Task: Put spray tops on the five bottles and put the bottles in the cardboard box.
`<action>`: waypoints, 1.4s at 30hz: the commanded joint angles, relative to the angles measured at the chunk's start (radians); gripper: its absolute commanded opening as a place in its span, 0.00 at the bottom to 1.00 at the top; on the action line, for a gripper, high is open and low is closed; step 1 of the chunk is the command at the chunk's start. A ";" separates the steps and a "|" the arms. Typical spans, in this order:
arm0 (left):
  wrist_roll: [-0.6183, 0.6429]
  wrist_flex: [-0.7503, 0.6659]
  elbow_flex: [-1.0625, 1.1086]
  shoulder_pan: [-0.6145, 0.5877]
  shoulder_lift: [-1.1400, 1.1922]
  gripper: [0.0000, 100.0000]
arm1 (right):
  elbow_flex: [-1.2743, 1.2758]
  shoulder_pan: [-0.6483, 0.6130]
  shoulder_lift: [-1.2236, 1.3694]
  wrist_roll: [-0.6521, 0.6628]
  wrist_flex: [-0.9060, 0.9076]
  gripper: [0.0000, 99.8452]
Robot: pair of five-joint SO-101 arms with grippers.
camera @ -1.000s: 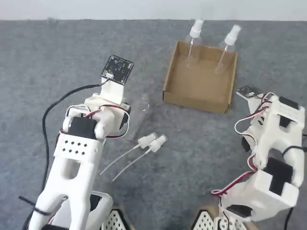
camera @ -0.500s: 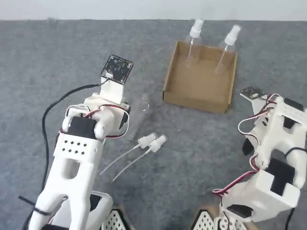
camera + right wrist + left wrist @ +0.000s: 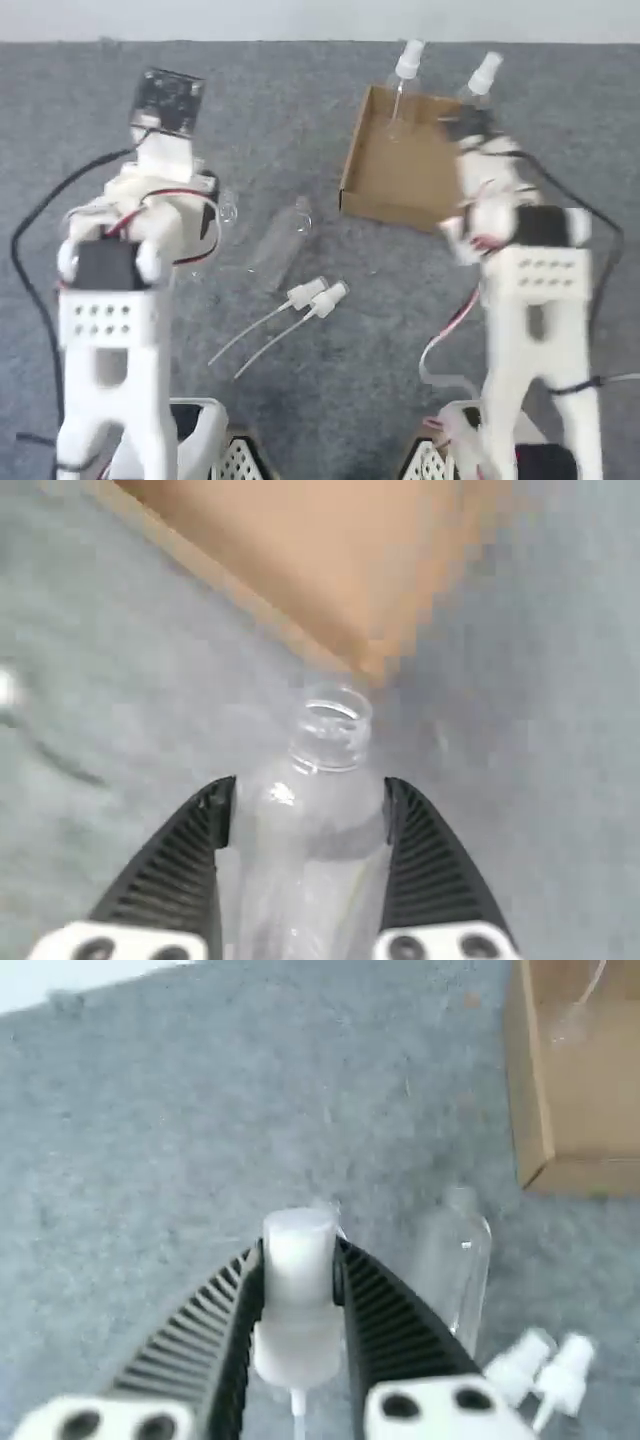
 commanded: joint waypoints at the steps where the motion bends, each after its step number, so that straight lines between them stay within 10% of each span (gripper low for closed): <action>1: 0.017 0.021 -0.048 -0.012 -0.196 0.03 | 0.009 -0.245 -0.090 -0.144 -0.061 0.01; 13: 0.170 -0.003 -0.194 -0.011 -0.368 0.03 | 0.235 -0.710 -0.081 -0.356 -0.469 0.01; 30: 0.430 -0.187 -0.239 0.041 -0.299 0.02 | 0.577 -0.797 -0.193 -0.313 -0.981 0.01; 42: 0.486 -0.230 -0.229 0.078 -0.167 0.01 | 0.698 -0.800 -0.361 -0.318 -0.981 0.01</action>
